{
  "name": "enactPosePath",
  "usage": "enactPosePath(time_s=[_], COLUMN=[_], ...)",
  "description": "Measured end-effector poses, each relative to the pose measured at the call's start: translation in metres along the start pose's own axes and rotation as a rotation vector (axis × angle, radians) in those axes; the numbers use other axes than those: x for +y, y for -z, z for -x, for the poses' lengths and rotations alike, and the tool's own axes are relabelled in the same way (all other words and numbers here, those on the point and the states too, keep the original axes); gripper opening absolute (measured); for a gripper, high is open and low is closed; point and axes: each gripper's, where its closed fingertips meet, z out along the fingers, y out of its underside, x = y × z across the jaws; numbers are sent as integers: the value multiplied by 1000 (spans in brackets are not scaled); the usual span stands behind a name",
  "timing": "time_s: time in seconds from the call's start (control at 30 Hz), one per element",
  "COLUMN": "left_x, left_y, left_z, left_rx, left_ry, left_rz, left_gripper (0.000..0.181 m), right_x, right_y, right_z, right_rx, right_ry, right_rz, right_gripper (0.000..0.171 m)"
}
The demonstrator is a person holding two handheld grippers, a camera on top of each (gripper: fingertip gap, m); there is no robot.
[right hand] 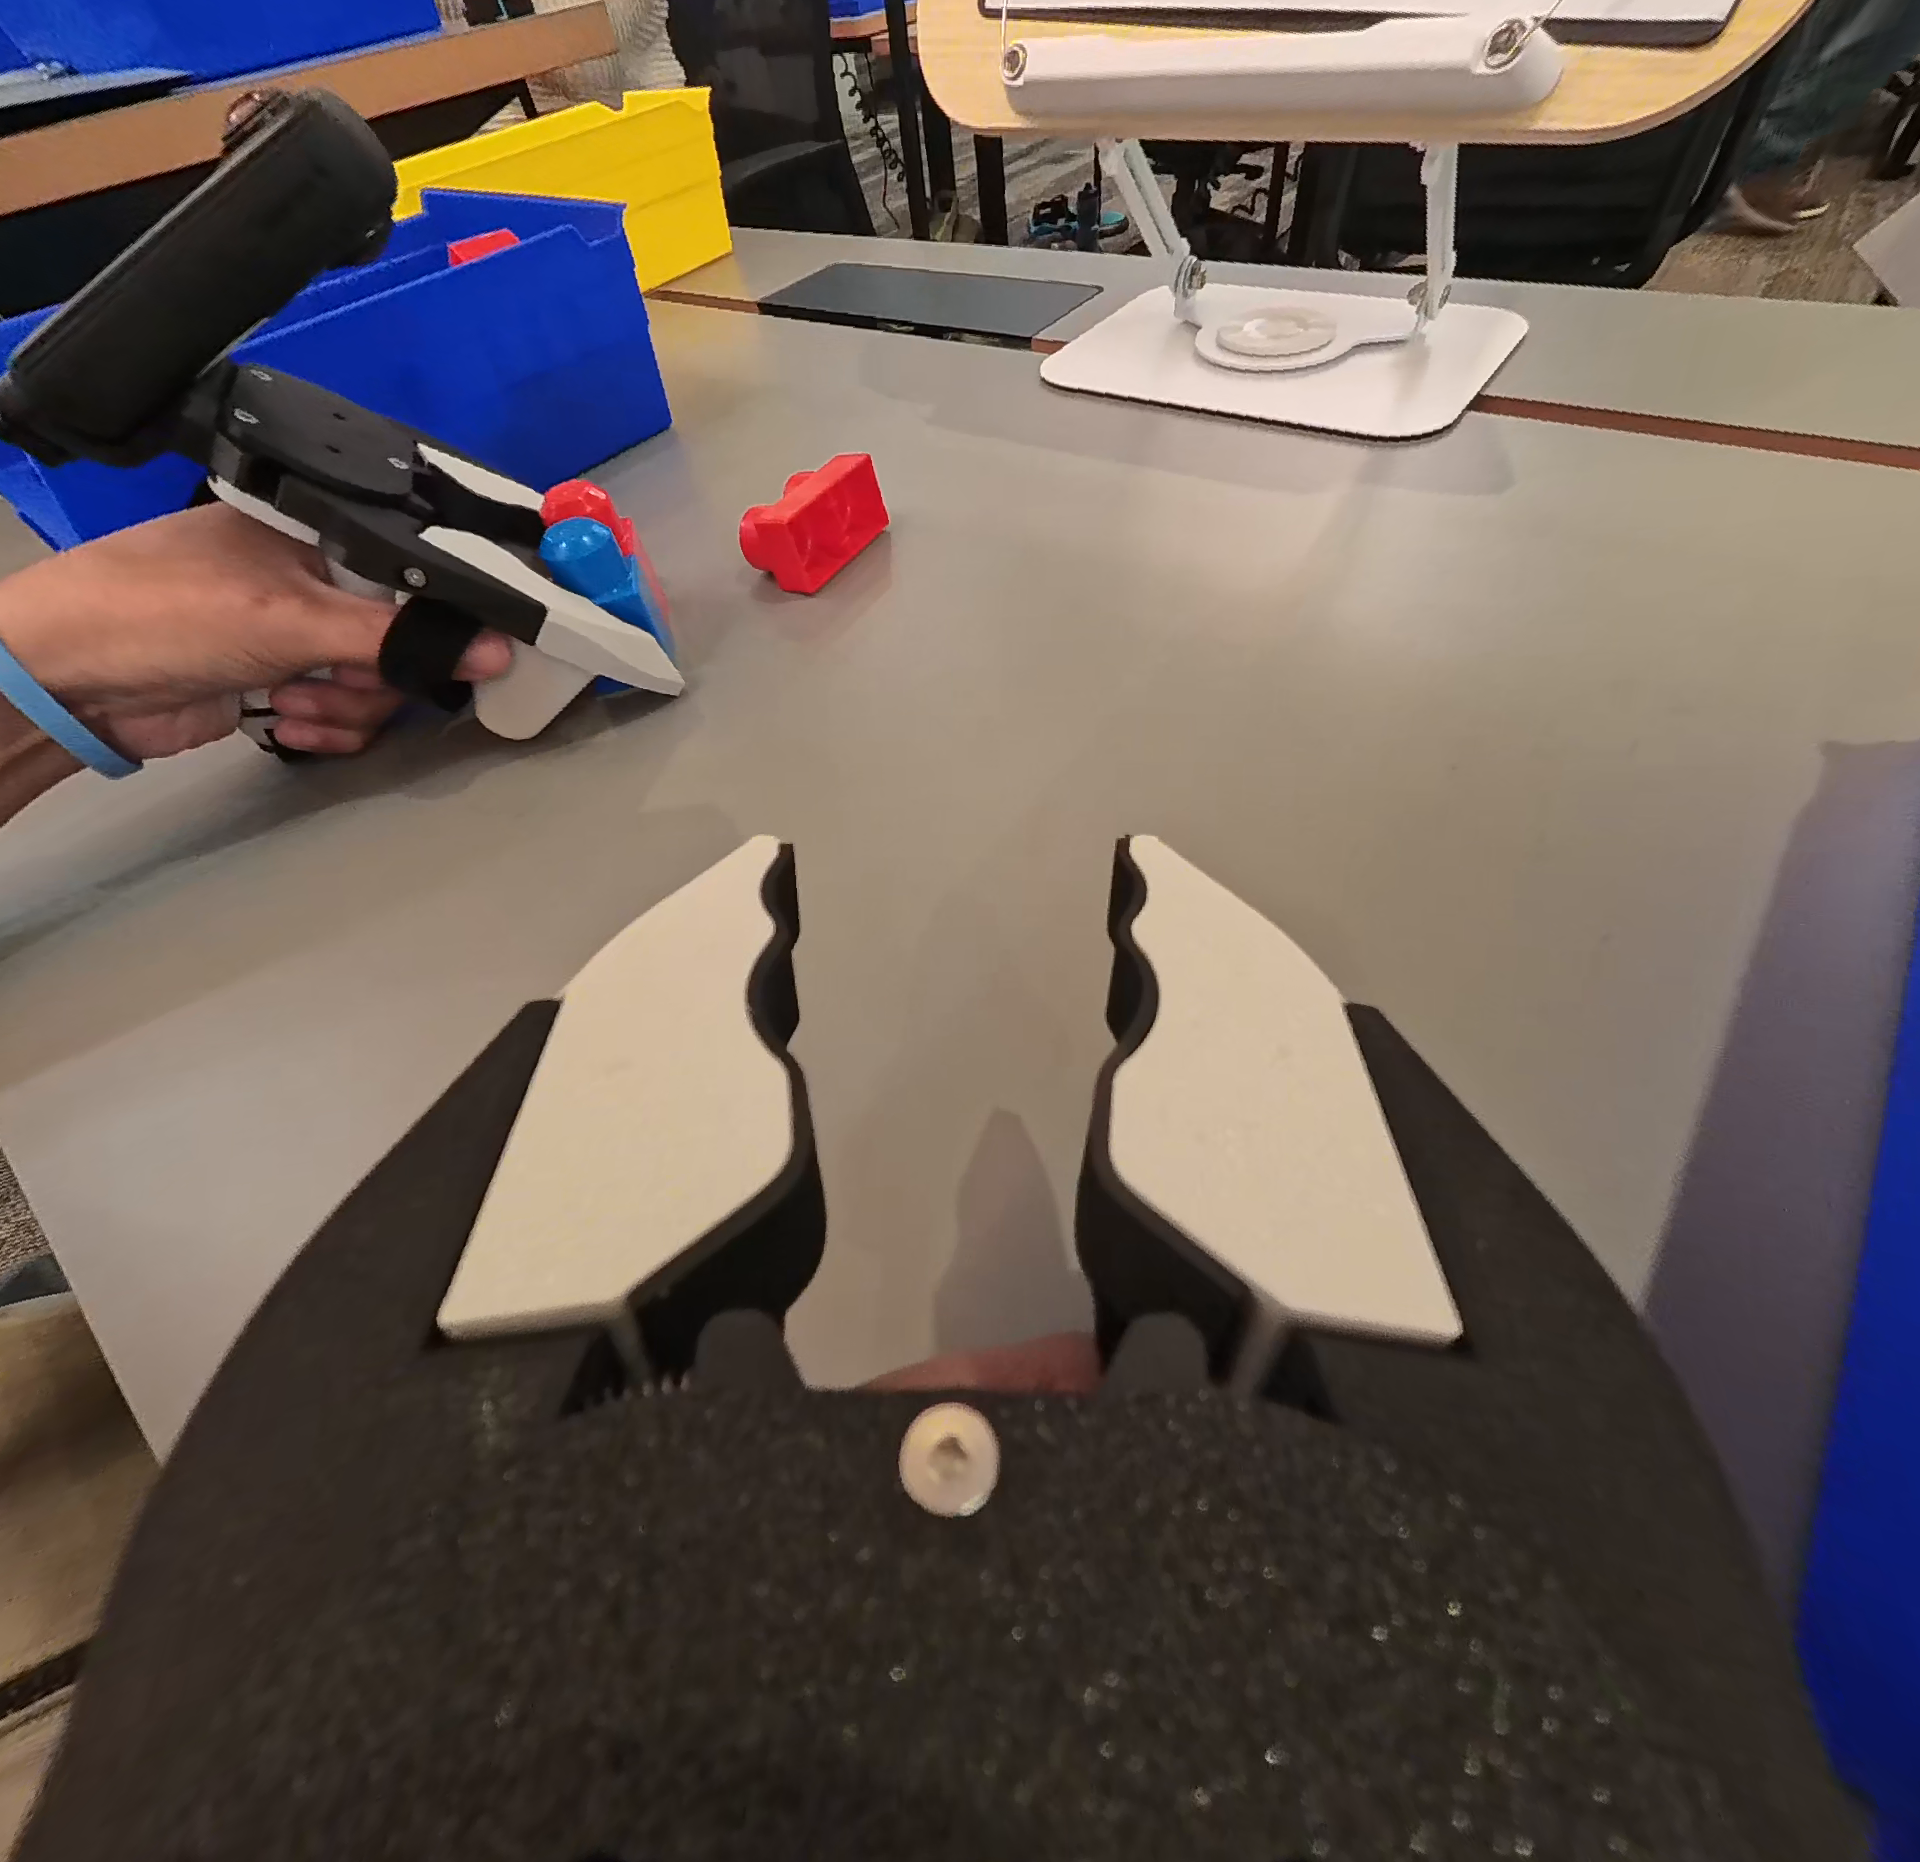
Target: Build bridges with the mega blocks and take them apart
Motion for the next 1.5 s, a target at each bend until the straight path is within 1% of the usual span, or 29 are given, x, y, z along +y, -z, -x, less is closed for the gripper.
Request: enactPosePath(time_s=[0.77, 0.93, 0.97, 1.0, 1.1, 1.17, 1.2, 1.27, 1.33, 1.4, 1.5], left_x=[2, -1, -2, -1, 5, 4, 4, 4, 3, 5, 7], left_y=[2, 6, 8, 9, 6, 8, 8, 8, 8, 7, 8], left_z=[-3, -7, -10, -12, -12, -11, -12, -10, -13, -12, -11], left_rx=[3, 7, 15, 23, 21, 27, 46, 41, 57, 36, 19], left_ry=[-16, -35, -40, -44, -43, -23, -15, 6, 7, -9, -39], left_rz=[1, -24, -31, -28, -7, -12, -10, -1, -9, 7, 17], left_gripper=[90, 89, 88, 83, 81, 66, 68, 82, 80, 77, 80], right_x=[-1, -1, -1, -1, -1, -1, -1, -1, -1, -2, -2], right_y=[1, 1, 1, 1, 0, 1, 0, 0, 1, 1, 2], right_z=[-1, -1, -2, -2, -1, 0, 0, 0, -1, -1, -1], right_rx=[-1, -1, -1, -1, -3, -3, -2, -2, -1, 1, 1], right_ry=[-2, -2, -3, -3, -3, 0, 0, -1, 1, 1, 2], right_rz=[-3, -4, -4, -3, -2, -1, -1, 0, -2, -3, -3], right_gripper=[57, 57, 57, 57, 57, 57, 57, 57, 57, 57, 57])
